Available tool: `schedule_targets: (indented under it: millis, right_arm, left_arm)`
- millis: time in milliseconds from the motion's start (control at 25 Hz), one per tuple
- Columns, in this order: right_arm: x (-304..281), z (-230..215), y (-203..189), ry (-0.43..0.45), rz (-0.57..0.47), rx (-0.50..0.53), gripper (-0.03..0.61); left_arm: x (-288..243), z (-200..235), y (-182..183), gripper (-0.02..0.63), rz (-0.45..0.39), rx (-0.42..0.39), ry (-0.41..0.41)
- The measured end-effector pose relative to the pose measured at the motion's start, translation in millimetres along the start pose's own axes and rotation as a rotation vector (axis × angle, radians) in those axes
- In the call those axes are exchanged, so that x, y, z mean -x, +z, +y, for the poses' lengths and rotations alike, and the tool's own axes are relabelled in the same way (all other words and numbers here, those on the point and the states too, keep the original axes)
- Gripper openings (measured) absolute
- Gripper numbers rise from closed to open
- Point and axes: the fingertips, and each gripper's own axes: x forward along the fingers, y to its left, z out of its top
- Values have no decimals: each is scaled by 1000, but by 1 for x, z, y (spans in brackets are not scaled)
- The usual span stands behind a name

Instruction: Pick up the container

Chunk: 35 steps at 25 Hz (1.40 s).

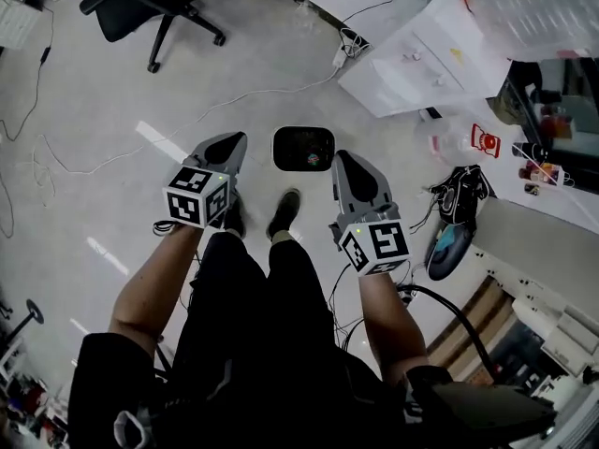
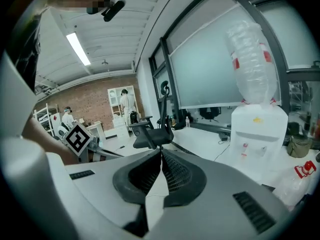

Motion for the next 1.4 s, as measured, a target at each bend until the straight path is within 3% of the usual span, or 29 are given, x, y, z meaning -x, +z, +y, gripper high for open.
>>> schedule_targets:
  millis: [480, 1000, 1280, 1400]
  right_arm:
    - [-63, 36, -83, 40, 55, 9, 11]
    - [-112, 36, -185, 101, 76, -10, 11]
    - [-128, 17, -228, 116, 91, -47, 11]
    - [-138, 12, -251, 126, 101, -56, 11]
  left_arm:
    - [-76, 90, -109, 9, 83, 82, -9]
    - [-168, 137, -245, 9, 206, 126, -5]
    - [-208, 147, -285, 9, 255, 161, 0]
    - [-230, 153, -304, 9, 299, 124, -4]
